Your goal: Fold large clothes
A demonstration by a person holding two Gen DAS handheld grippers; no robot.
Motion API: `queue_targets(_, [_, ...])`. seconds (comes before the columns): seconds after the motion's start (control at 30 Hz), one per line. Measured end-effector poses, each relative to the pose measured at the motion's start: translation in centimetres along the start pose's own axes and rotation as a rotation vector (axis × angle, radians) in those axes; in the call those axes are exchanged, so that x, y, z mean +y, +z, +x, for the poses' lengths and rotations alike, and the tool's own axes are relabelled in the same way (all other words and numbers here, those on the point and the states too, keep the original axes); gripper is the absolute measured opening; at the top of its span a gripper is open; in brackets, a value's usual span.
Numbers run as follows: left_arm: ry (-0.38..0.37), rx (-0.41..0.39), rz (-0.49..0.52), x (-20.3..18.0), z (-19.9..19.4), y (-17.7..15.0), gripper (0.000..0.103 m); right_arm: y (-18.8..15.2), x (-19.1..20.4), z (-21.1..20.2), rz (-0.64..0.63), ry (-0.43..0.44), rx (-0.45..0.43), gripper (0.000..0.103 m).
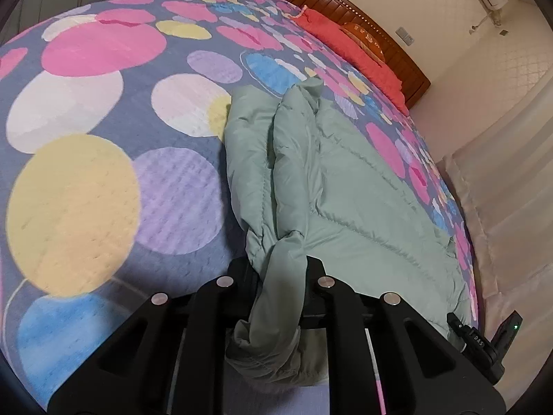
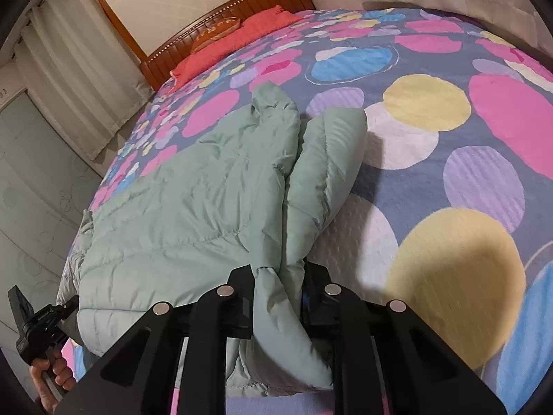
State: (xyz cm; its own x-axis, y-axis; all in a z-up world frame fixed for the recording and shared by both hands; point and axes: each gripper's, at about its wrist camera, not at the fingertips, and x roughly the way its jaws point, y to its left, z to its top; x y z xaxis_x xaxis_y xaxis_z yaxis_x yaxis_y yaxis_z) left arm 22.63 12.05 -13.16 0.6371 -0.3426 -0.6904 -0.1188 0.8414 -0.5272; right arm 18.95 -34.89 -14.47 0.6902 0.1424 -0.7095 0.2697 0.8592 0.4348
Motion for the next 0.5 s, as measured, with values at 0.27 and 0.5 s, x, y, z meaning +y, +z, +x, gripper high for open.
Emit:
queue_targets(0.27, [-0.006, 0.005, 0.001, 1.2, -3.6, -2.1, 0.014, -2.8, 0.0, -3.2, -0.001, 0.033, 0.021, 0.017])
queue_targets(0.5, [0.005, 0.011, -0.015, 2.5, -6.4, -5.0, 0.014, -5.6, -0.5, -5.2, -0.002, 0.036, 0.036, 0.017])
